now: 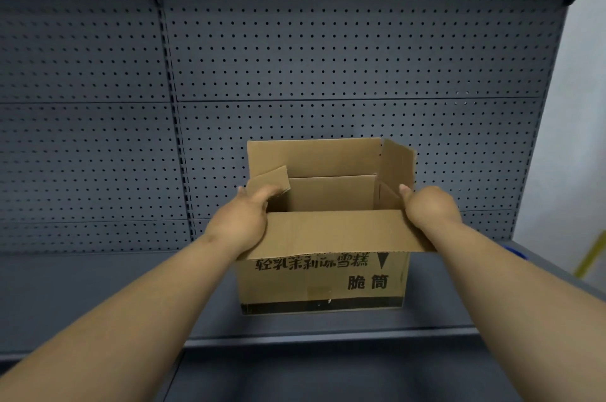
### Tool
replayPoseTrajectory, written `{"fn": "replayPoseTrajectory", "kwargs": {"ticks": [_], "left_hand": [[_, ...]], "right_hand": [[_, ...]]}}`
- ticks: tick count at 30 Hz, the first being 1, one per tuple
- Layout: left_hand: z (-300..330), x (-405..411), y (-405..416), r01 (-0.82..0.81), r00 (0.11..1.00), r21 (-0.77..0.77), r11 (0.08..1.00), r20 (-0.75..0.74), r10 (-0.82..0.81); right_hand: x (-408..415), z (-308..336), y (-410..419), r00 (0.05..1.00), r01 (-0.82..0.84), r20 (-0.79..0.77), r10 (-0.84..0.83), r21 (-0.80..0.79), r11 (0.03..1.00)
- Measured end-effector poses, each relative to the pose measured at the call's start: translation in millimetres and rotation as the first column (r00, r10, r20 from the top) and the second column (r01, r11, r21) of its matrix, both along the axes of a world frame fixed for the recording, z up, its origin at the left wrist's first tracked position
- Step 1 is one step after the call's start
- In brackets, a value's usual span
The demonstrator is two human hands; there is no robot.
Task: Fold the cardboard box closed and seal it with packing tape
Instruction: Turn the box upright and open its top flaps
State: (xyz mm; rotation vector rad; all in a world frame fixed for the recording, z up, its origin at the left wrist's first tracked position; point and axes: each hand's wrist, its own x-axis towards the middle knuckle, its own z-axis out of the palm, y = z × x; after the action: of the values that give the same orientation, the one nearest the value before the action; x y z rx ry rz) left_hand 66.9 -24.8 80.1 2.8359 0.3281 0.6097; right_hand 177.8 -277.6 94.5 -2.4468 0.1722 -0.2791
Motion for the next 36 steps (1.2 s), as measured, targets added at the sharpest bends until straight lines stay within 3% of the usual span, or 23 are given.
{"fn": "replayPoseTrajectory", "kwargs": {"ticks": [5, 10, 20, 24, 28, 30, 32, 34, 36], "left_hand": [[3.6, -7.4, -5.8, -0.002, 0.998, 0.116, 0.993, -0.055, 0.009], [0.9, -2.5, -0.2, -0.031, 0.995, 0.075, 0.997, -0.095, 0.038], [2.7, -7.8, 10.7, -0.065, 0.996, -0.38, 0.923, 0.03, 0.083], [8.2, -12.6, 12.4, -0.016, 0.999, -0.425, 0.905, 0.023, 0.028], [11.0, -12.2, 25.5, 0.037, 0.997, -0.527, 0.849, 0.076, 0.004], [12.8, -14.3, 31.9, 0.072, 0.995, -0.651, 0.756, 0.102, -0.007], [14.6, -17.0, 33.0, 0.134, 0.989, -0.735, 0.665, 0.141, -0.043], [16.8, -23.2, 35.3, 0.158, 0.987, -0.753, 0.639, 0.139, -0.08], [14.4, -29.3, 41.5, 0.215, 0.976, -0.736, 0.642, 0.145, -0.161]], "right_hand": [[4.4, -1.2, 0.7, 0.997, 0.067, -0.043, -0.066, 0.021, 0.998], [2.8, -1.4, 0.5, 0.998, 0.051, -0.031, -0.051, 0.001, 0.999], [4.8, -3.8, -6.2, 0.998, -0.039, -0.044, 0.038, -0.026, 0.999], [1.6, 1.6, -8.0, 0.995, -0.04, -0.096, 0.036, -0.043, 0.998], [-2.5, 3.4, -15.8, 0.985, -0.167, -0.045, 0.165, -0.051, 0.985], [-6.0, 4.9, -19.4, 0.974, -0.218, -0.043, 0.221, 0.059, 0.974], [-9.5, 5.1, -23.3, 0.965, -0.233, -0.051, 0.259, 0.298, 0.926], [-9.5, 2.4, -29.2, 0.954, -0.24, -0.048, 0.295, 0.467, 0.851], [-11.0, -1.4, -36.9, 0.933, -0.29, -0.029, 0.36, 0.534, 0.794]]}}
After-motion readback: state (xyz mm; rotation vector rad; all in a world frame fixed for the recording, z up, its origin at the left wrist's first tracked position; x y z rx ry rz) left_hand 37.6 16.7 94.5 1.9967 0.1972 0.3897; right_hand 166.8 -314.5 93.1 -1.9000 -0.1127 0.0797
